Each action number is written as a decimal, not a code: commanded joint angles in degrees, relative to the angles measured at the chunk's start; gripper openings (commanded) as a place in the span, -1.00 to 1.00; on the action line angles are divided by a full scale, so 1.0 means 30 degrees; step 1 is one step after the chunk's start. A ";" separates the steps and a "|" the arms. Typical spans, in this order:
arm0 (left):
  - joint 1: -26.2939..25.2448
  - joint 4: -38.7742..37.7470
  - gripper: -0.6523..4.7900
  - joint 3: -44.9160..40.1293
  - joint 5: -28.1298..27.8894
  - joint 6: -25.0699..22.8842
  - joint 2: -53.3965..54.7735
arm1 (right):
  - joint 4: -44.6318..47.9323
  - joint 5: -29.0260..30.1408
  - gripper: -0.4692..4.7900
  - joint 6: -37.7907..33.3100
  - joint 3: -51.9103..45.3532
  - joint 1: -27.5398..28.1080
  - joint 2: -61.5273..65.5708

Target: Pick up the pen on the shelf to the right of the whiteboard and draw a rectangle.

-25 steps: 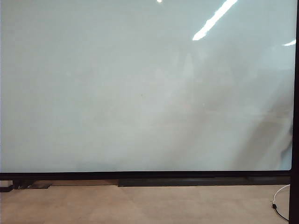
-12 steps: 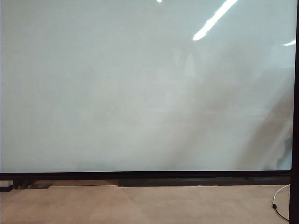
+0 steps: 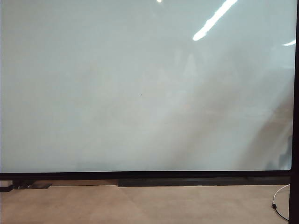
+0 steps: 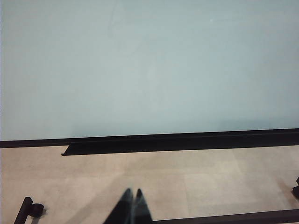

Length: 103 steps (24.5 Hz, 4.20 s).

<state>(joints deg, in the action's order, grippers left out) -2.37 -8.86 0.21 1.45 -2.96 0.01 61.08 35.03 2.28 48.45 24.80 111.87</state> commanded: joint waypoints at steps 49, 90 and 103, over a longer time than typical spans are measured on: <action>0.0007 0.0109 -0.78 0.0066 0.0022 -0.0007 0.0000 | 0.2754 0.1734 0.02 -0.2412 0.0707 0.0335 0.1610; 0.0007 0.0109 -0.78 0.0073 0.0022 -0.0007 0.0000 | 0.2718 0.1654 -0.28 -0.2259 0.0707 0.0131 0.1625; 0.0007 0.0109 -0.78 0.0073 0.0022 -0.0007 0.0000 | 0.2725 0.1333 -0.47 -0.2186 0.0707 0.0131 0.1647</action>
<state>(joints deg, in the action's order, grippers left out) -2.37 -8.84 0.21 1.45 -2.96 0.01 68.58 38.81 -4.45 50.46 25.21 117.03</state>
